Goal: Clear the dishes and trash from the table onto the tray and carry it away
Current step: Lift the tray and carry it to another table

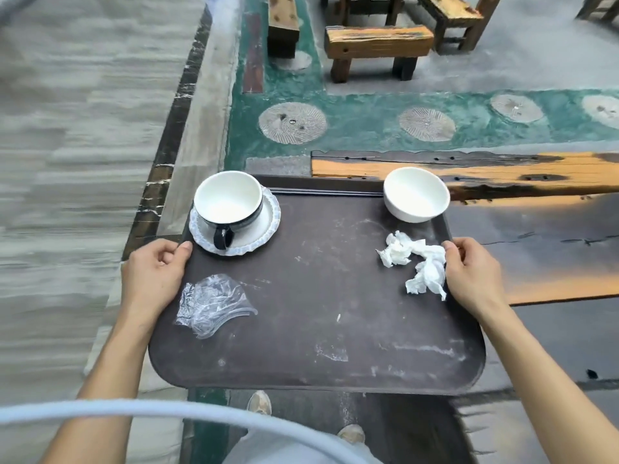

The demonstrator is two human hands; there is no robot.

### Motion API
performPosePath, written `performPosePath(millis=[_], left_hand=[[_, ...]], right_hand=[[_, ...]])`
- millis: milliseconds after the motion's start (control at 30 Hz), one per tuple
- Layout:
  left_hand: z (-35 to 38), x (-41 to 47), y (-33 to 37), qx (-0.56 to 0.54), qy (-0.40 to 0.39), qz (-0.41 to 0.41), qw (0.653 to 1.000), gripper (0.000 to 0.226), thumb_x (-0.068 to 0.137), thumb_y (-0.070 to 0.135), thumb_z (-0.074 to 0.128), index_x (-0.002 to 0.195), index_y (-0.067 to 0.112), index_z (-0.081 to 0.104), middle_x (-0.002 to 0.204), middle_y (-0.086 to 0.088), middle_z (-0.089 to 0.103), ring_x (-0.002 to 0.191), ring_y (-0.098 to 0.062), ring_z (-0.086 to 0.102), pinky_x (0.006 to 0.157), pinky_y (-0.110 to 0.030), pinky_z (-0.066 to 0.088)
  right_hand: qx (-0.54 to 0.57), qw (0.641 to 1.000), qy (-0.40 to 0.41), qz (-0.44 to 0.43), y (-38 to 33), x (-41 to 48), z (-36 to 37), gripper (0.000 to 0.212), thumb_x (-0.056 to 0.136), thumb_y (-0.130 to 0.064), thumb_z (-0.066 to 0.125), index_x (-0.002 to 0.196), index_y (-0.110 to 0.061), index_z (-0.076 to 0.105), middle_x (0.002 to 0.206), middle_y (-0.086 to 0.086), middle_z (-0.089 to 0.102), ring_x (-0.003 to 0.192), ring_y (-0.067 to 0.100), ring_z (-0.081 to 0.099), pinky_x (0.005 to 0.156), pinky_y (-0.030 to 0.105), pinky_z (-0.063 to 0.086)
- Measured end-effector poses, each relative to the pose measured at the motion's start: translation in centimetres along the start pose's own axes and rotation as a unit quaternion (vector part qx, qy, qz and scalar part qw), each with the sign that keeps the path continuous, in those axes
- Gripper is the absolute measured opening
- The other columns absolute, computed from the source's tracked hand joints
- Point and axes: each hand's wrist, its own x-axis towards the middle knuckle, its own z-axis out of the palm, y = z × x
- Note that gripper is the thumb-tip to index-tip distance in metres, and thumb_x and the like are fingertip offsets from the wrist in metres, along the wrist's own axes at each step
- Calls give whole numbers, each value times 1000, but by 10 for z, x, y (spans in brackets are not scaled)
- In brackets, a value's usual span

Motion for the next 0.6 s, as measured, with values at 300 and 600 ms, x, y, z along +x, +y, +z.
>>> performPosePath(millis=[300,600], left_hand=[[-77,77,-70,3,34,-7,999,27,90,36,67,74,13,67,59,-4,61,55,-16,51,62,-30,37],[-99,139,-104,-18,38,-19,999,27,89,34,68,71,14,66,55,2,54,51,-10,50,56,-25,36]], right_hand=[[11,1000,-3,-29,-108,-8,80,30,101,-31,46,110,-9,63,89,0,62,91,24,54,77,31,35],[-6,999,-2,-42,-168,11,125,30,101,-30,46,112,-9,64,93,5,66,98,29,59,79,31,35]])
